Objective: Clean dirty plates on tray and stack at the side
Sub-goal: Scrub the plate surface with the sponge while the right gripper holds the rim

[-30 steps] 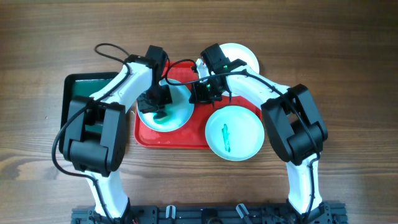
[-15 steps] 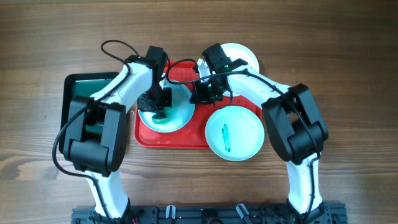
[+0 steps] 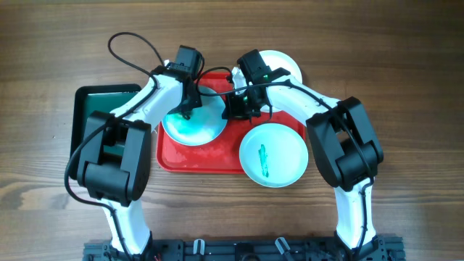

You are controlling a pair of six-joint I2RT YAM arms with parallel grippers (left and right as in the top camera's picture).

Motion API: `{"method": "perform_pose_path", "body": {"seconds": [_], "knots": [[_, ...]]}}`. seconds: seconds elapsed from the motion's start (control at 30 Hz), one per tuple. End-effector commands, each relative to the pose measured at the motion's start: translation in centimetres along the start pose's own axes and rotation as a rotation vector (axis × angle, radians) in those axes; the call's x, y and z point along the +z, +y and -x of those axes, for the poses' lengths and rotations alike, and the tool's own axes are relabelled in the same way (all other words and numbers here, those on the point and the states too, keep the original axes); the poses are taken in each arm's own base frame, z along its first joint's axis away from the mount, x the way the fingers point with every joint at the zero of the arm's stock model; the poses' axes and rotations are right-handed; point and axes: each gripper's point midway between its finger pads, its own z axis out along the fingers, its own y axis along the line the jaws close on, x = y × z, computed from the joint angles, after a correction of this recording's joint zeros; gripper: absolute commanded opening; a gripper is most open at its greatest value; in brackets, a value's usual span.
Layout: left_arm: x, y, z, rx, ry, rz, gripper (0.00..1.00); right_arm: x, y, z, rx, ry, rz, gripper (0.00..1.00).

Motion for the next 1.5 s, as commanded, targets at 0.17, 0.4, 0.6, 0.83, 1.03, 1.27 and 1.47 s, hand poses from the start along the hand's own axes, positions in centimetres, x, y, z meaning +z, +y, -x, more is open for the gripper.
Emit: {"method": "perform_pose_path", "body": {"seconds": [0.17, 0.4, 0.6, 0.83, 1.03, 1.27, 1.47], "knots": [[-1.4, -6.5, -8.6, 0.235, 0.375, -0.454, 0.04, 1.5, -0.6, -1.1, -0.023, 0.047, -0.008, 0.04], [-0.5, 2.9, -9.7, 0.183, 0.446, 0.002, 0.04, 1.5, -0.6, -1.1, -0.024, 0.047, -0.008, 0.04], [-0.2, 9.4, -4.5, -0.056, 0.161, 0.417, 0.04, 1.5, -0.6, -1.1, -0.023, 0.047, -0.008, 0.04], [1.1, 4.3, -1.8, -0.079, 0.03, 0.238, 0.04, 1.5, -0.6, -1.1, -0.026, 0.047, -0.008, 0.04], [0.8, -5.5, -3.6, 0.048, 0.135, -0.218, 0.04, 1.5, -0.6, -1.1, -0.027, 0.047, -0.008, 0.04], [-2.3, -9.2, -8.6, 0.234, 0.362, -0.566, 0.04, 1.5, -0.6, -1.1, -0.031, 0.047, -0.008, 0.04], [-0.8, -1.2, -10.2, 0.22, 0.451, -0.18, 0.04, 1.5, -0.6, -1.1, -0.034, 0.047, -0.008, 0.04]]}}
